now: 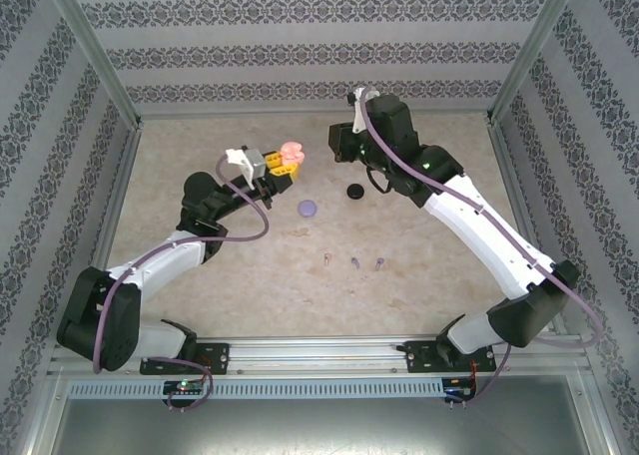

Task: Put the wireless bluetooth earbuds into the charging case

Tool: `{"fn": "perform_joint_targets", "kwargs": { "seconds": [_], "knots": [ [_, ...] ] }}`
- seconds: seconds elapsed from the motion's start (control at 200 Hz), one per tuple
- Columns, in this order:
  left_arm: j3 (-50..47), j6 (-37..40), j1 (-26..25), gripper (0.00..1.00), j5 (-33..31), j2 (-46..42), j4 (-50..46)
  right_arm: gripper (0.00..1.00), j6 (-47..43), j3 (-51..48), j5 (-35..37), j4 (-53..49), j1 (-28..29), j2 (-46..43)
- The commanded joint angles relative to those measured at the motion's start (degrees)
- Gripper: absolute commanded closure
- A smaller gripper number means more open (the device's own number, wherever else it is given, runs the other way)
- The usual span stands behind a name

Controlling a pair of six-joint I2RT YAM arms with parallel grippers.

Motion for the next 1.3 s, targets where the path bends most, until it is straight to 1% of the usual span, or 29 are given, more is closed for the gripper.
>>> {"fn": "perform_joint_targets", "kwargs": {
  "seconds": [0.0, 0.075, 0.16, 0.42, 0.729, 0.969, 1.299],
  "knots": [
    [1.39, 9.30, -2.65, 1.00, -3.03, 1.09, -1.23, 0.84, -6.39, 0.39, -6.26, 3.44, -0.03, -1.80],
    [0.88, 11.44, -3.67, 1.00, -5.71, 2.07, 1.48, 0.84, -8.54, -1.72, -8.41, 5.69, -0.04, -3.43],
    [0.75, 11.94, -3.93, 1.00, -6.85, 3.47, 4.84, 0.84, -9.98, -5.65, -9.66, 9.61, -0.10, -5.75],
    [2.58, 12.88, -4.02, 1.00, -5.74, 6.21, 6.59, 0.84, -9.33, -12.90, -12.66, 15.66, 0.29, -9.98],
    [3.18, 11.37, -4.17, 1.00, -3.86, 6.06, 7.64, 0.84, -6.87, -15.49, -13.88, 18.91, 2.01, -8.45],
    [3.10, 10.48, -4.43, 1.00, -3.23, 5.63, 7.73, 0.84, -6.25, -14.95, -14.00, 20.17, 3.56, -6.37],
    [3.16, 9.89, -4.61, 1.00, -2.96, 4.48, 7.55, 0.85, -5.59, -15.78, -13.05, 20.94, 3.69, -5.04]
  ]
}}
